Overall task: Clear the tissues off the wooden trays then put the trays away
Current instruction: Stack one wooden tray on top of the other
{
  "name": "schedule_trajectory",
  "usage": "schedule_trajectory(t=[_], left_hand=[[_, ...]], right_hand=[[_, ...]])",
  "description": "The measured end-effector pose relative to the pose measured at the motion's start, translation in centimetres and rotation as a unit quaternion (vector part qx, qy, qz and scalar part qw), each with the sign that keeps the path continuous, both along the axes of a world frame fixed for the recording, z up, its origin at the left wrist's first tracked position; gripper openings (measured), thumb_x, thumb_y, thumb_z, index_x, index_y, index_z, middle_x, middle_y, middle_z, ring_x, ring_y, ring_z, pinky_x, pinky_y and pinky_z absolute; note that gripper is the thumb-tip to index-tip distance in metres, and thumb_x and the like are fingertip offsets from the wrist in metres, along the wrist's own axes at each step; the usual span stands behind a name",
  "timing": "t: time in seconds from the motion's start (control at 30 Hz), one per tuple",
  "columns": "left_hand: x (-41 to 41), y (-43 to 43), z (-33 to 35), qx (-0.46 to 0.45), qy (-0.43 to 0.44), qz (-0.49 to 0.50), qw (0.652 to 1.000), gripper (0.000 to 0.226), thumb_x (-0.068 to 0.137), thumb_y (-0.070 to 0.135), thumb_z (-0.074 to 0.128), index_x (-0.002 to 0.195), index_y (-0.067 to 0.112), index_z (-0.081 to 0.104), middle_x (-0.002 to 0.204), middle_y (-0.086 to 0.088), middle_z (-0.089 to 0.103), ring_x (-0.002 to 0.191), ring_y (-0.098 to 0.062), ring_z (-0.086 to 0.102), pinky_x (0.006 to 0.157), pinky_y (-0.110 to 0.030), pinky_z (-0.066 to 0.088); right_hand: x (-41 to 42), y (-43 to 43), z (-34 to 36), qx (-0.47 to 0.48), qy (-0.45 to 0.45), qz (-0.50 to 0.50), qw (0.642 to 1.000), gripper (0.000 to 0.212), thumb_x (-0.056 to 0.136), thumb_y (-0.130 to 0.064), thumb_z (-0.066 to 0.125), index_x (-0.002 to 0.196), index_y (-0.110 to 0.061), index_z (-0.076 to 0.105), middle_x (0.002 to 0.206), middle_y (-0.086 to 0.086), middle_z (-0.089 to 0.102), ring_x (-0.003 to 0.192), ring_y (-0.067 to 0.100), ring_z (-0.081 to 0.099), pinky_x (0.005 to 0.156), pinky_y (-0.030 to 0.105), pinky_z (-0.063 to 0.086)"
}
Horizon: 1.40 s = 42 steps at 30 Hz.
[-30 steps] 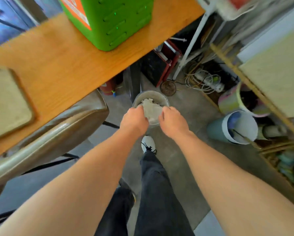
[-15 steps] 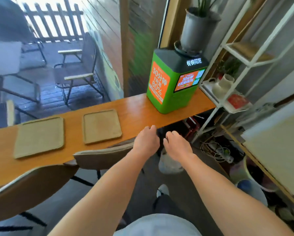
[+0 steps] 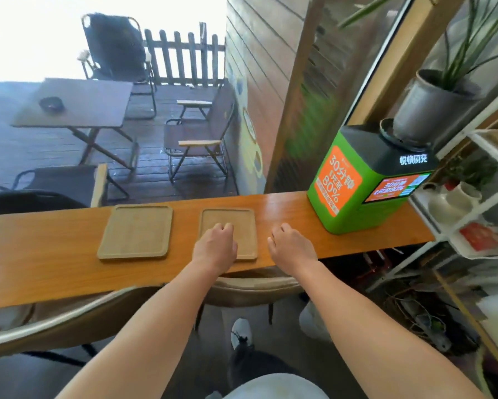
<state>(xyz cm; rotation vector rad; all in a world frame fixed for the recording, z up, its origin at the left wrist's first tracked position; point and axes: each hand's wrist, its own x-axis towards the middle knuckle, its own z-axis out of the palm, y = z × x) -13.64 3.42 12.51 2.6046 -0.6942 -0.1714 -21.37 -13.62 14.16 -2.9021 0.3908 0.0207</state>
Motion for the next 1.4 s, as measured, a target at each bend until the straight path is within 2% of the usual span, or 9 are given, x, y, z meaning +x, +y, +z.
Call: schedule_trajectory(t=[0.17, 0.33, 0.5, 0.67, 0.77, 0.93, 1.1, 1.27, 1.4], left_hand=[[4.1, 0.9, -2.7, 0.049, 0.038, 0.038, 0.997, 0.010, 0.093, 0.026, 0.050, 0.099, 0.019, 0.054, 0.093, -0.002, 0.059, 0.079, -0.021, 0.057, 0.065, -0.035, 0.052], [8.7, 1.1, -5.3, 0.095, 0.087, 0.069, 0.989, 0.012, 0.093, 0.024, 0.047, 0.099, 0.017, 0.054, 0.091, -0.003, 0.056, 0.080, -0.023, 0.055, 0.063, -0.033, 0.043], [12.6, 1.1, -8.2, 0.105, 0.150, 0.119, 0.976, 0.007, 0.094, 0.026, 0.047, 0.093, 0.020, 0.050, 0.090, -0.002, 0.054, 0.081, -0.023, 0.054, 0.066, -0.035, 0.047], [14.3, 1.3, -11.1, 0.130, 0.196, 0.130, 0.963, 0.011, 0.095, 0.031, 0.046, 0.093, 0.022, 0.051, 0.090, -0.001, 0.057, 0.080, -0.023, 0.057, 0.070, -0.039, 0.053], [14.7, 0.9, -12.3, 0.137, 0.219, 0.119, 0.959, 0.012, 0.095, 0.031, 0.046, 0.098, 0.021, 0.052, 0.093, -0.001, 0.055, 0.082, -0.023, 0.056, 0.069, -0.038, 0.052], [15.2, 0.4, -13.2, 0.129, 0.263, 0.144, 0.945, 0.018, 0.096, 0.030, 0.046, 0.106, 0.016, 0.045, 0.098, -0.005, 0.052, 0.084, -0.025, 0.055, 0.068, -0.038, 0.048], [15.2, -0.3, -13.2, 0.090, 0.310, 0.209, 0.923, 0.017, 0.095, 0.026, 0.049, 0.103, 0.013, 0.042, 0.102, -0.009, 0.051, 0.086, -0.026, 0.051, 0.071, -0.038, 0.043], [15.2, 0.0, -13.9, 0.052, 0.343, 0.273, 0.897, 0.029, 0.091, 0.031, 0.061, 0.108, 0.011, 0.048, 0.101, -0.007, 0.055, 0.087, -0.024, 0.055, 0.071, -0.037, 0.050], [15.2, 0.1, -14.3, 0.027, 0.387, 0.341, 0.857, 0.037, 0.086, 0.041, 0.065, 0.106, 0.011, 0.055, 0.089, -0.001, 0.056, 0.078, -0.019, 0.054, 0.060, -0.031, 0.044]], right_hand=[[4.9, -0.4, -3.8, 0.019, 0.049, 0.024, 0.998, 0.027, 0.100, -0.033, 0.037, 0.106, -0.015, 0.056, 0.102, 0.004, 0.055, 0.088, 0.024, 0.058, 0.060, 0.033, 0.041], [10.0, -1.9, -7.8, 0.057, 0.112, 0.031, 0.992, 0.028, 0.100, -0.032, 0.035, 0.106, -0.013, 0.055, 0.104, 0.006, 0.055, 0.087, 0.025, 0.056, 0.068, 0.042, 0.052], [13.6, -4.4, -11.1, 0.066, 0.169, 0.026, 0.983, 0.028, 0.100, -0.031, 0.034, 0.111, -0.014, 0.054, 0.107, 0.006, 0.055, 0.088, 0.025, 0.056, 0.065, 0.038, 0.049], [15.5, -6.0, -13.2, 0.099, 0.217, -0.053, 0.970, 0.030, 0.100, -0.036, 0.033, 0.112, -0.016, 0.051, 0.111, 0.005, 0.054, 0.096, 0.026, 0.055, 0.075, 0.041, 0.049], [15.9, -5.8, -14.3, 0.120, 0.247, -0.092, 0.957, 0.034, 0.100, -0.038, 0.036, 0.123, -0.014, 0.047, 0.119, 0.007, 0.053, 0.102, 0.028, 0.055, 0.079, 0.043, 0.051], [15.0, -4.2, -15.6, 0.212, 0.259, -0.209, 0.919, 0.051, 0.100, -0.040, 0.040, 0.141, -0.009, 0.034, 0.136, 0.011, 0.044, 0.118, 0.031, 0.049, 0.093, 0.044, 0.046], [14.7, -3.0, -16.0, 0.257, 0.259, -0.266, 0.892, 0.045, 0.097, -0.037, 0.046, 0.137, -0.016, 0.041, 0.131, 0.011, 0.043, 0.113, 0.031, 0.050, 0.095, 0.046, 0.046], [15.0, -1.6, -15.7, 0.372, 0.217, -0.409, 0.804, 0.050, 0.091, -0.033, 0.053, 0.139, -0.026, 0.042, 0.134, 0.009, 0.040, 0.114, 0.032, 0.049, 0.095, 0.047, 0.048], [15.7, -1.0, -15.3, 0.414, 0.204, -0.481, 0.746, 0.047, 0.089, -0.041, 0.053, 0.134, -0.030, 0.046, 0.138, 0.009, 0.037, 0.120, 0.035, 0.043, 0.100, 0.051, 0.044]])
